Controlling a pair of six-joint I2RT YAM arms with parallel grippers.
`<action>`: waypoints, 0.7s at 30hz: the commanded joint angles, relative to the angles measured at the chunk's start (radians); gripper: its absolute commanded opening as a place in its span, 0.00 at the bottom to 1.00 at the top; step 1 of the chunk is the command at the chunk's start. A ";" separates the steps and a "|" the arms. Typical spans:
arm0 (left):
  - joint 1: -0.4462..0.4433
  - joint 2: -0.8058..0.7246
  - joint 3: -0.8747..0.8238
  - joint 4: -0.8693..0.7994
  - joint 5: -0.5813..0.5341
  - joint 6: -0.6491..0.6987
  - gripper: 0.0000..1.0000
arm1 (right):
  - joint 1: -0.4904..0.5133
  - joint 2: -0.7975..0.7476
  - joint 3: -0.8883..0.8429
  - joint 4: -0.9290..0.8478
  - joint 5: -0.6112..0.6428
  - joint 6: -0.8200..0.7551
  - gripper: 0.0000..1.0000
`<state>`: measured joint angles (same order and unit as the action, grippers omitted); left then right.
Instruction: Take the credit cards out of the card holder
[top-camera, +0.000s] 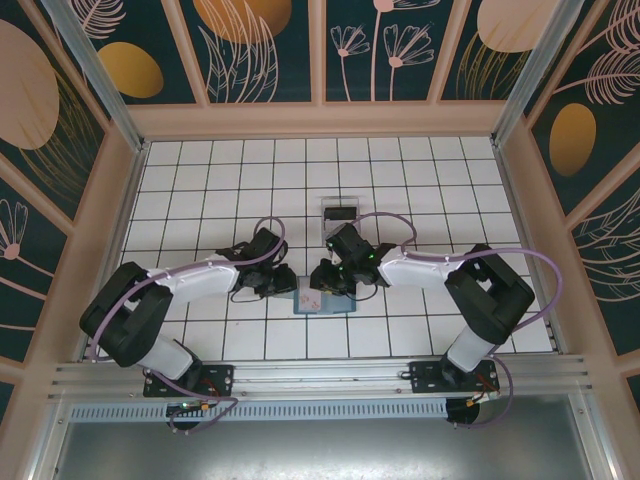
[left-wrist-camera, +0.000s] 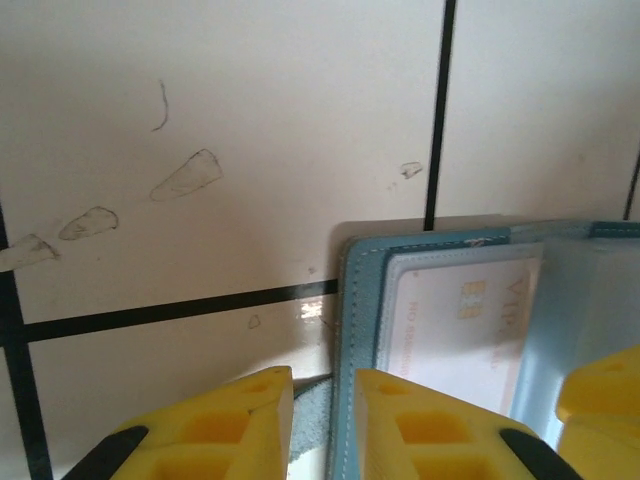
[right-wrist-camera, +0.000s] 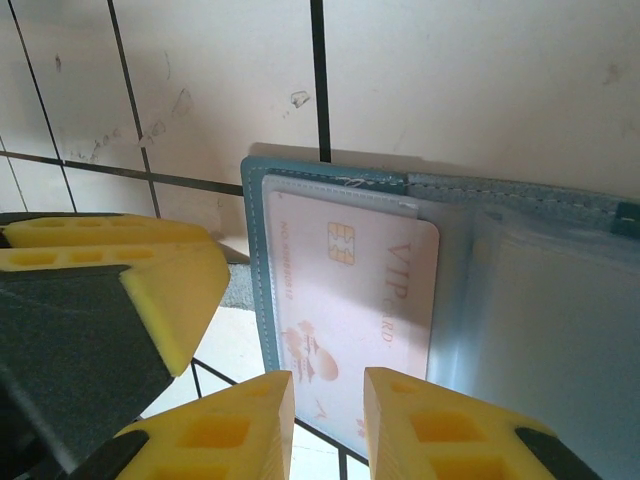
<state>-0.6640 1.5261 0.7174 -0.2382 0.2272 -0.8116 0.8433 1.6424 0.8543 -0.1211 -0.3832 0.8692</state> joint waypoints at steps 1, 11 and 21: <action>-0.006 0.011 0.031 -0.029 -0.011 0.017 0.24 | -0.009 -0.017 -0.012 -0.017 0.015 -0.011 0.26; -0.032 0.008 0.053 -0.023 -0.022 -0.002 0.25 | -0.009 -0.018 -0.027 0.004 0.010 0.001 0.26; -0.037 0.026 0.015 0.025 -0.016 -0.013 0.26 | -0.010 0.004 -0.012 0.004 0.001 -0.006 0.25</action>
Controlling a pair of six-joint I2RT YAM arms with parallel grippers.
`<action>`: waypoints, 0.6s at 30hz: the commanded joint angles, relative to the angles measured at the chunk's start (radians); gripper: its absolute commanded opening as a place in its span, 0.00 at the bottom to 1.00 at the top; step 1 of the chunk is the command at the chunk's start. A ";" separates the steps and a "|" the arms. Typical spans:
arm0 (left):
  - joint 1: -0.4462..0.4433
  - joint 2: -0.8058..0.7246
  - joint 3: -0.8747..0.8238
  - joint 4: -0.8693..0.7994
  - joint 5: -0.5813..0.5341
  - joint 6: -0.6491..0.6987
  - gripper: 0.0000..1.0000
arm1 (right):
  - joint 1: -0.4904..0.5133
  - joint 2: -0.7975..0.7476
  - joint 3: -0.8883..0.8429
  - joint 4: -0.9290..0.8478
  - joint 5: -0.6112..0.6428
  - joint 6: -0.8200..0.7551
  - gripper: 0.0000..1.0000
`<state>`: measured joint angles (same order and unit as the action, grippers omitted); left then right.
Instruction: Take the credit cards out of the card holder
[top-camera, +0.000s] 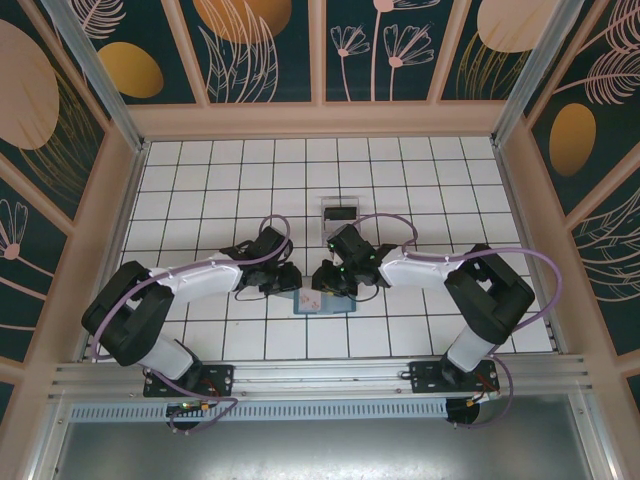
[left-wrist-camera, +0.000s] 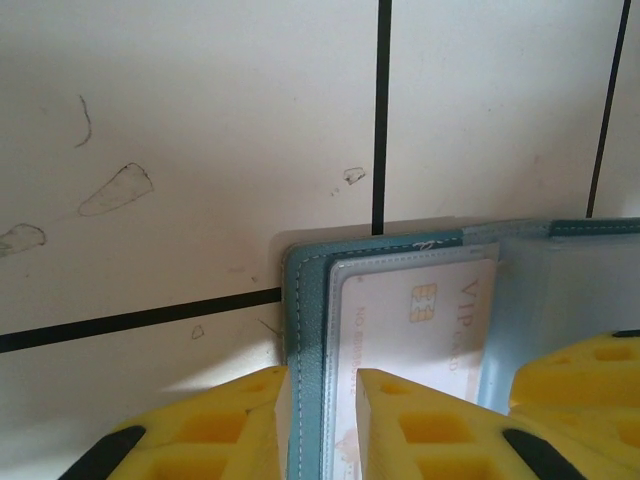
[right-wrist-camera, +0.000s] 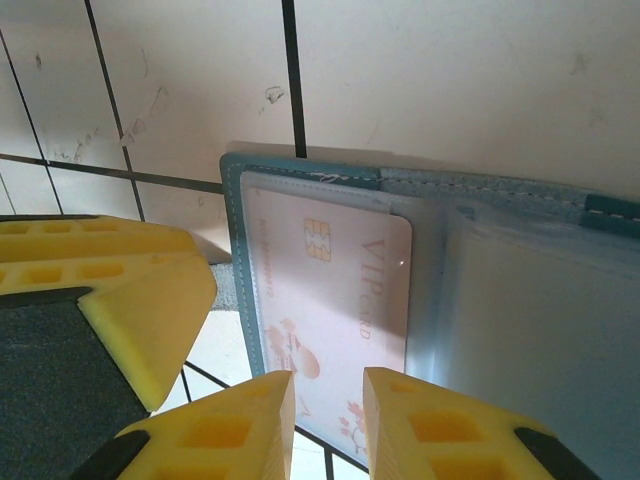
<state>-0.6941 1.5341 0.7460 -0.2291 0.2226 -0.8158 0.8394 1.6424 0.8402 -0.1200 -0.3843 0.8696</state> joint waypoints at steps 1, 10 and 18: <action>-0.007 0.021 -0.017 0.021 -0.008 -0.010 0.26 | -0.006 0.007 0.005 0.005 -0.001 -0.008 0.26; -0.007 0.045 -0.033 0.022 -0.010 0.001 0.24 | -0.006 0.047 0.019 0.021 -0.024 -0.017 0.25; -0.005 0.055 -0.041 0.007 -0.028 0.007 0.23 | -0.006 0.074 0.003 0.007 -0.007 -0.025 0.25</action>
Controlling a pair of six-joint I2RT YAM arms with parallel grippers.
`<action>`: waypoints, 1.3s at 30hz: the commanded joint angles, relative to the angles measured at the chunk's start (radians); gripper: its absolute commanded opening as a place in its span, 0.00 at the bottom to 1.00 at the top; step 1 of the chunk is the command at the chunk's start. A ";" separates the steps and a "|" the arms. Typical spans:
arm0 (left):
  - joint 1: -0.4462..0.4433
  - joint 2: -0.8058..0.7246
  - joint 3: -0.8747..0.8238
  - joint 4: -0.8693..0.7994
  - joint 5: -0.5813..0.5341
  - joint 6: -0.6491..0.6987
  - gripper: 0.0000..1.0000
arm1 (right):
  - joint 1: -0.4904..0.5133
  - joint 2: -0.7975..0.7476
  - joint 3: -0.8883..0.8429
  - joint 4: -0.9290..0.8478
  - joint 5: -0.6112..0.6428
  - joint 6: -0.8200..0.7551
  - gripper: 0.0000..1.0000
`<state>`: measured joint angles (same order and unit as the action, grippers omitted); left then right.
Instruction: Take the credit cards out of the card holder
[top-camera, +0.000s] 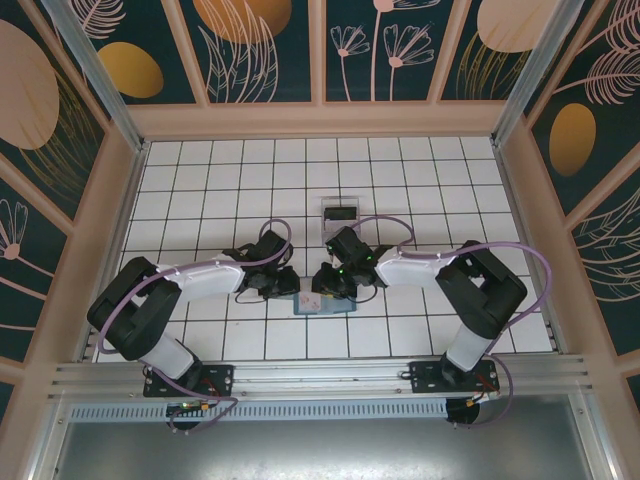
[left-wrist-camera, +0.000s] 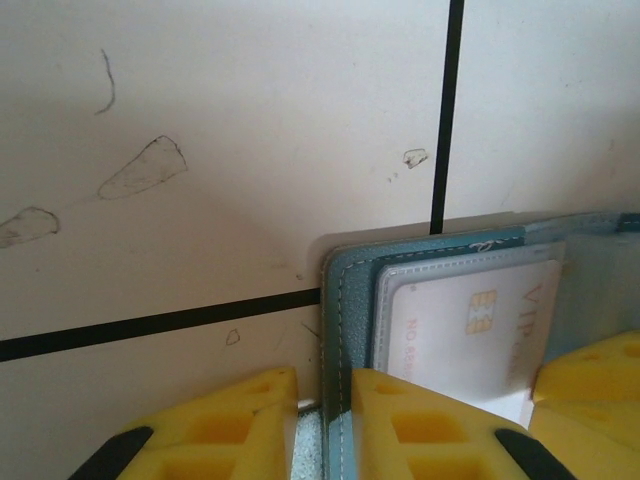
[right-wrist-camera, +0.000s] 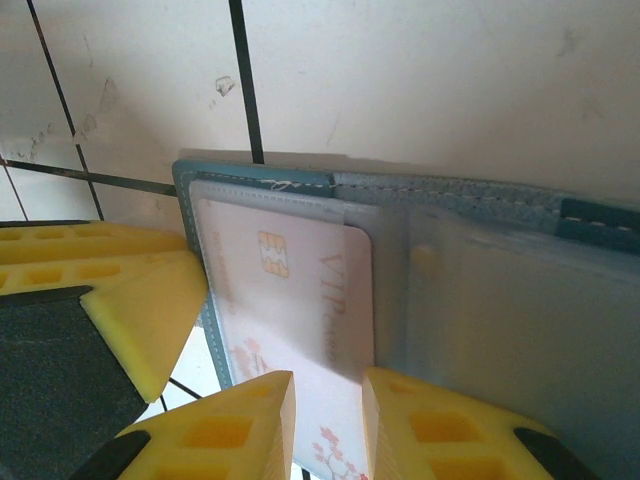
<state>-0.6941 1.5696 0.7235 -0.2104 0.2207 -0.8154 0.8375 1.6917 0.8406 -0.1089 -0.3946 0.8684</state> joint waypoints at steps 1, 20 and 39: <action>-0.007 0.017 -0.019 -0.012 -0.027 0.006 0.23 | -0.005 0.027 0.005 -0.014 0.010 -0.027 0.25; -0.007 -0.031 0.017 -0.054 -0.042 0.008 0.23 | -0.004 -0.058 0.017 -0.074 0.051 -0.030 0.25; -0.050 0.019 0.028 -0.034 -0.020 -0.016 0.22 | -0.023 -0.017 -0.009 -0.048 0.022 -0.049 0.25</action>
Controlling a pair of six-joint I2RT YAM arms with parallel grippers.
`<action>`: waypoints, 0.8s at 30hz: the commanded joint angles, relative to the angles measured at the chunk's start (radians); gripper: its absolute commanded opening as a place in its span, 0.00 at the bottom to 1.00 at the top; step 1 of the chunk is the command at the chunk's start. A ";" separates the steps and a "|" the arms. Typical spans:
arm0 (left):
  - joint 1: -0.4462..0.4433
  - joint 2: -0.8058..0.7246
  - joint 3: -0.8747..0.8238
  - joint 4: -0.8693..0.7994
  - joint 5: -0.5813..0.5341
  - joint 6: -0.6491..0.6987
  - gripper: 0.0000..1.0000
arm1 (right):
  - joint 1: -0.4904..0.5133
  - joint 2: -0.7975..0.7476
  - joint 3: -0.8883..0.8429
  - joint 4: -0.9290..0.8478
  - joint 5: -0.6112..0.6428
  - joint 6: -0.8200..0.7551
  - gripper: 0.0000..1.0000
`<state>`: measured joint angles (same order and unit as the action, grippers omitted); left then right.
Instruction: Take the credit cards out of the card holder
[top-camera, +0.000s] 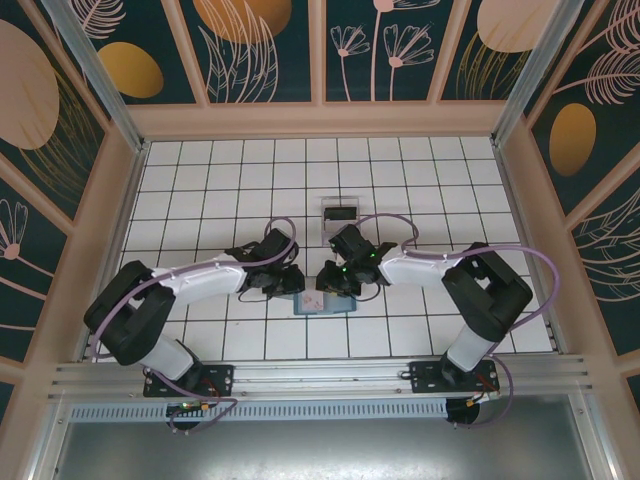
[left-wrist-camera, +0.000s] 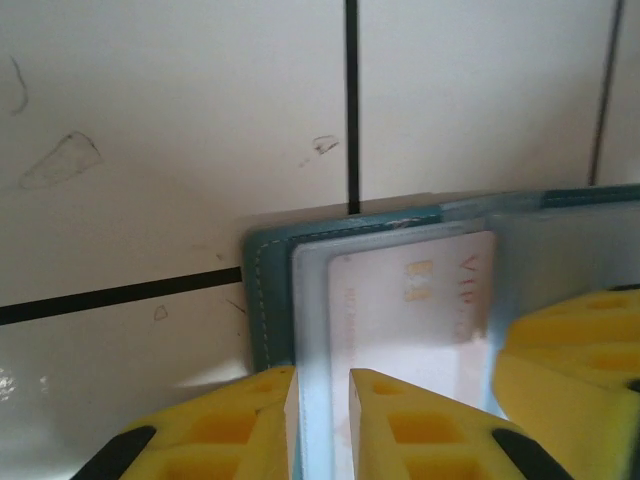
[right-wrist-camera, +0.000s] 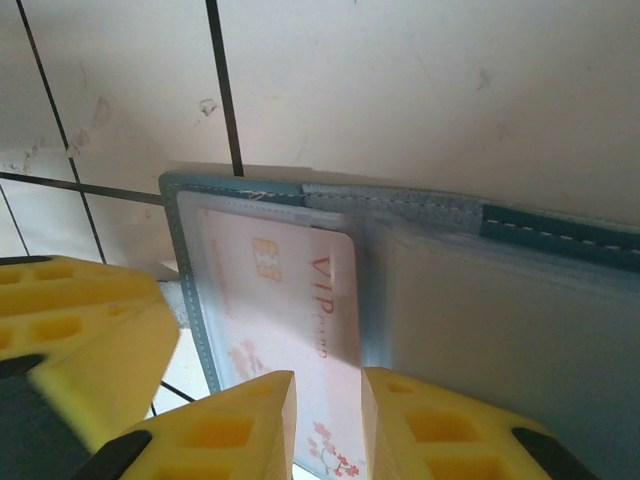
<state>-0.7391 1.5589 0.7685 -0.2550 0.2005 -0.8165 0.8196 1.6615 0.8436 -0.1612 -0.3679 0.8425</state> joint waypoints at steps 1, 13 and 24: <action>-0.006 0.033 -0.021 0.011 -0.003 -0.015 0.22 | -0.005 0.013 -0.012 0.004 -0.007 -0.024 0.25; -0.007 0.050 -0.044 -0.009 -0.039 -0.007 0.19 | -0.007 0.054 -0.004 0.010 -0.011 -0.032 0.25; -0.008 0.064 -0.058 -0.018 -0.049 -0.001 0.19 | -0.008 0.081 -0.041 0.105 -0.064 -0.020 0.21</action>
<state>-0.7410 1.5822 0.7471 -0.2279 0.1909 -0.8196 0.8131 1.7054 0.8272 -0.1081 -0.4107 0.8238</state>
